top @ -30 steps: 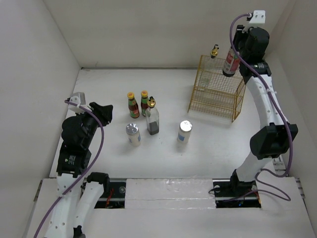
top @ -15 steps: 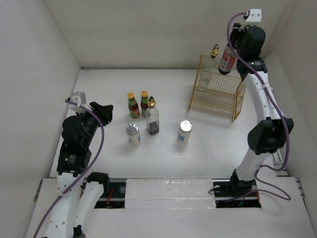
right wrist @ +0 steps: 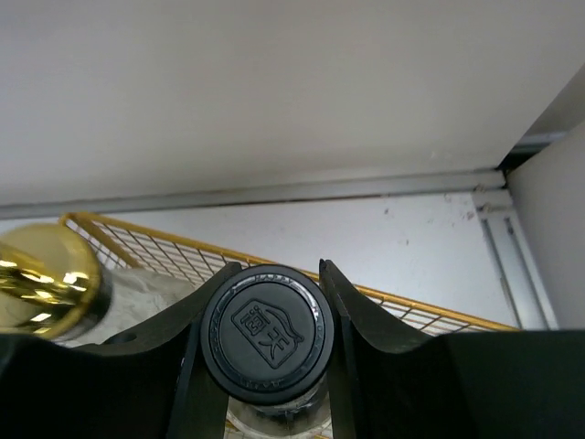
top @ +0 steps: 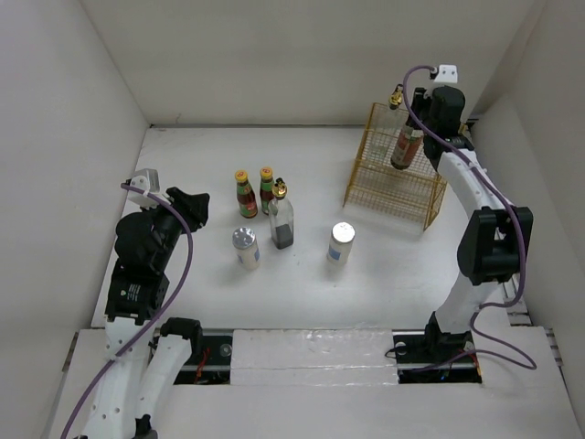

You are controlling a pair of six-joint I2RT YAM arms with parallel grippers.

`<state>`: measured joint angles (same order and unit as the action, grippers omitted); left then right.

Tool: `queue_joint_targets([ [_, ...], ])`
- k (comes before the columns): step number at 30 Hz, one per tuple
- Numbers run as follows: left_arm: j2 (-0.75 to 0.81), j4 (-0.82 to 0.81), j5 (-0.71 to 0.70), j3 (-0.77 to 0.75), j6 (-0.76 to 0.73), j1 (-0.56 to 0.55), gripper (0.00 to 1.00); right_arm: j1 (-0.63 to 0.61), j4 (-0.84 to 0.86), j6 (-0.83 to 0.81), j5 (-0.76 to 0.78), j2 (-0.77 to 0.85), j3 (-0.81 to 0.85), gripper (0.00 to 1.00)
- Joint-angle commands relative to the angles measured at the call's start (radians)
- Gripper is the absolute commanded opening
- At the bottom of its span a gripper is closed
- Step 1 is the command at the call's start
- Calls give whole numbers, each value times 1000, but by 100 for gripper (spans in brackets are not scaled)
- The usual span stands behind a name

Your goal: Organize the condiment bottles

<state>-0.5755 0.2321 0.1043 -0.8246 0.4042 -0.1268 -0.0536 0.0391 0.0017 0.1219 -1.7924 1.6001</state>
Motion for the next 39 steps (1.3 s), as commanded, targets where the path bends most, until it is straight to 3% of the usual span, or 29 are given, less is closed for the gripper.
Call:
queue_joint_targets([
  [1, -1, -31, 15, 7, -7, 6, 36, 11, 186, 63, -42, 50, -18, 0],
  [4, -1, -31, 15, 7, -7, 6, 36, 11, 197, 63, -62, 27, -39, 2],
  [8, -1, -31, 15, 7, -7, 6, 38, 20, 188, 83, -74, 18, -61, 16],
  [12, -1, -31, 15, 16, -7, 6, 41, 41, 176, 103, -97, 30, -62, 45],
  [16, -1, -31, 15, 16, -7, 6, 44, 51, 140, 112, -87, 56, -17, 59],
  [27, -1, -31, 15, 16, -7, 6, 44, 69, 61, 121, -87, 182, 12, 65],
  [29, 8, -31, 15, 16, -7, 6, 44, 45, 61, 121, -87, 220, -8, 62],
  [32, -1, -31, 15, 16, -7, 6, 42, -9, 61, 107, -97, 298, -37, 30],
  [33, -1, -31, 15, 16, -7, 6, 38, -29, 61, 87, -106, 333, -67, 10],
  [34, -1, -31, 26, 16, -7, 6, 35, -49, 61, 78, -123, 352, -86, 2],
  [36, -1, -31, 26, 16, -7, 6, 25, -115, 61, 67, -227, 387, -133, 0],
  [37, -1, -31, 17, 16, -7, 6, 13, -139, 61, 76, -269, 421, -191, 0],
  [39, -1, -22, -8, 4, -7, 6, 1, -236, 103, 86, -381, 445, -253, 0],
])
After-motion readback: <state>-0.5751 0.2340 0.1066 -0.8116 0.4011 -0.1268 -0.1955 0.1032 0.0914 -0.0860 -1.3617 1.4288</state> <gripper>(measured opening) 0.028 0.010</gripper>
